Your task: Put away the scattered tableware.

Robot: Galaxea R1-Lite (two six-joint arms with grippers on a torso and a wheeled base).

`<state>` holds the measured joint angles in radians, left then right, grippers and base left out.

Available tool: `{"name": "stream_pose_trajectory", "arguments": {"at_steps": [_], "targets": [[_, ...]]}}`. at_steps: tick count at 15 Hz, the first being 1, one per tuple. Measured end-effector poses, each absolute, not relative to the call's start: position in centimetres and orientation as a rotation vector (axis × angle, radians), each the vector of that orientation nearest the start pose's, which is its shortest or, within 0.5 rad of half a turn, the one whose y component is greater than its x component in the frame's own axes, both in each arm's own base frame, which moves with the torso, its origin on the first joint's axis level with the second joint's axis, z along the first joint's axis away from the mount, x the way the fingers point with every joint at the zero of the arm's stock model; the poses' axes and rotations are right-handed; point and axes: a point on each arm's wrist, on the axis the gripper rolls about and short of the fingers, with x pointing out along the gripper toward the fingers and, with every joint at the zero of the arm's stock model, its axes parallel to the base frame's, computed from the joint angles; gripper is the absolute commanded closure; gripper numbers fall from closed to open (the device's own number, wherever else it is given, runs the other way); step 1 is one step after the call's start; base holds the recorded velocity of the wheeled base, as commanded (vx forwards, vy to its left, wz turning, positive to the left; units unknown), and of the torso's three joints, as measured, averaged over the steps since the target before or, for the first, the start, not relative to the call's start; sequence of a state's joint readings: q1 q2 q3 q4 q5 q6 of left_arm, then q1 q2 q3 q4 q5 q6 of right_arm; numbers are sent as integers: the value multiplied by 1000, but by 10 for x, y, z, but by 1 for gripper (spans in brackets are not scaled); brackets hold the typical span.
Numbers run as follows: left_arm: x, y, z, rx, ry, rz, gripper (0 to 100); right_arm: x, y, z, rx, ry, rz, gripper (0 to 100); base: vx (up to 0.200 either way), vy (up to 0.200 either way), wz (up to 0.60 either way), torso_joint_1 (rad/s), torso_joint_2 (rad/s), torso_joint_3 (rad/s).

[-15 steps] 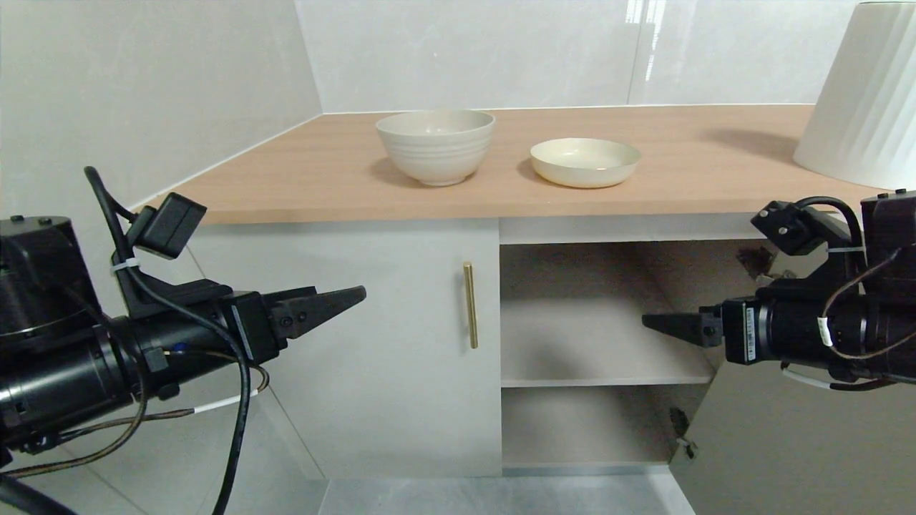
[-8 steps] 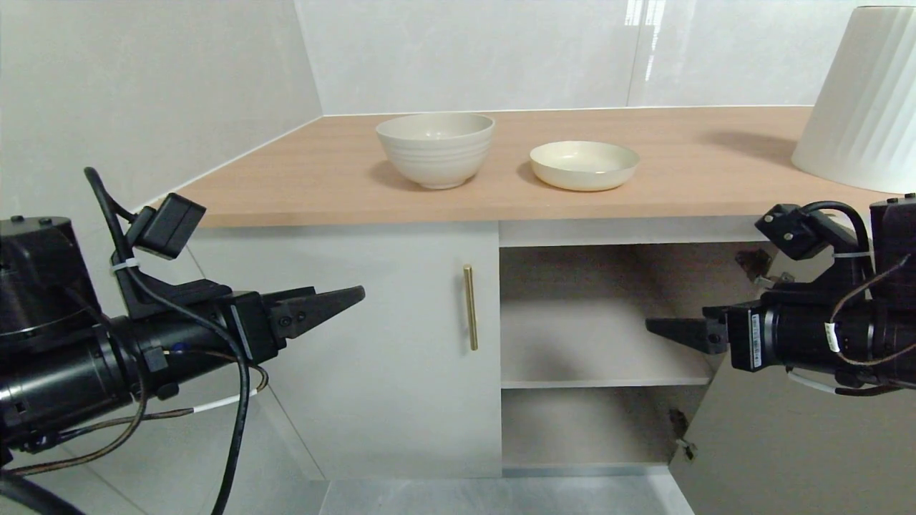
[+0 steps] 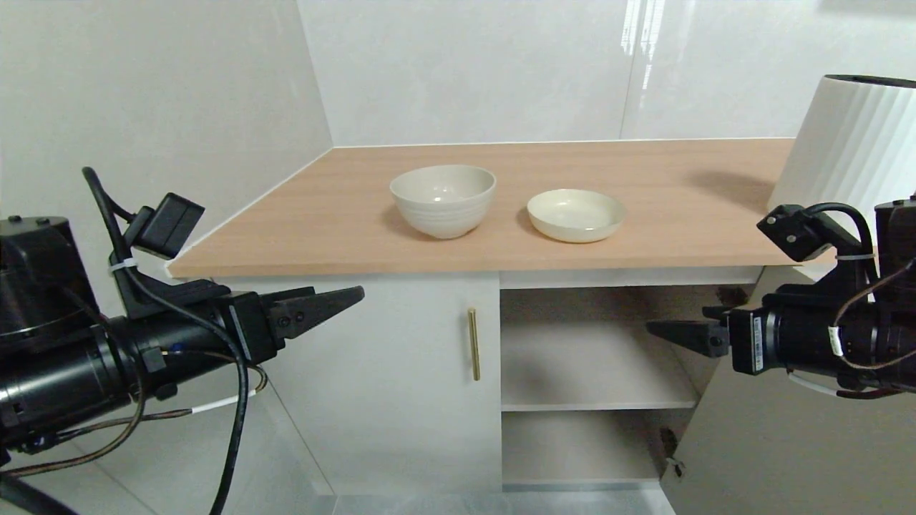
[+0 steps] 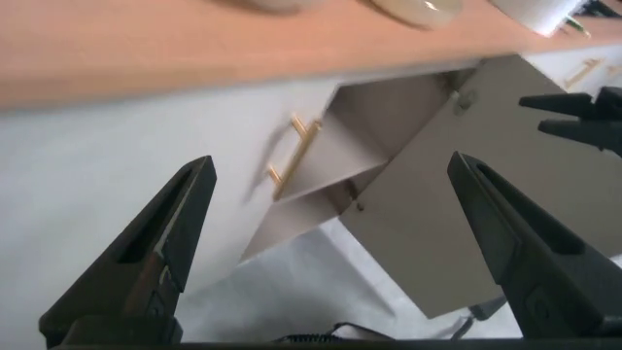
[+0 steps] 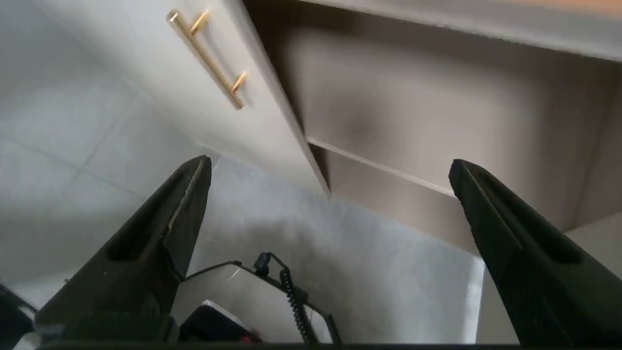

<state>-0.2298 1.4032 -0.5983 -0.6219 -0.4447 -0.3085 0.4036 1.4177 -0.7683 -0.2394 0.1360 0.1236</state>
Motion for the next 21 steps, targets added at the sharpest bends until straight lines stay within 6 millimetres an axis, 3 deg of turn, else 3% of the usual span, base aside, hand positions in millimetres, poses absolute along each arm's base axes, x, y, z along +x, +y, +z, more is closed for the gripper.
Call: {"name": "stream_pose_trajectory", "arguments": {"at_steps": [11,14,18,21], "targets": [[219,-61,202,-317,298,-635,0,215,94,210,64,444,500,0,0,0,0,221,-475,-274],[224,-57,209,-318,273,-618,0,218,94,212,55,413,502,0,0,0,0,132,-289,-154],[243,-60,234,-318,257,-612,0,244,102,227,40,316,477,0,0,0,0,15,-34,-18],[259,-63,257,-331,402,-561,0,276,109,232,99,365,337,0,0,0,0,0,0,0]]}}
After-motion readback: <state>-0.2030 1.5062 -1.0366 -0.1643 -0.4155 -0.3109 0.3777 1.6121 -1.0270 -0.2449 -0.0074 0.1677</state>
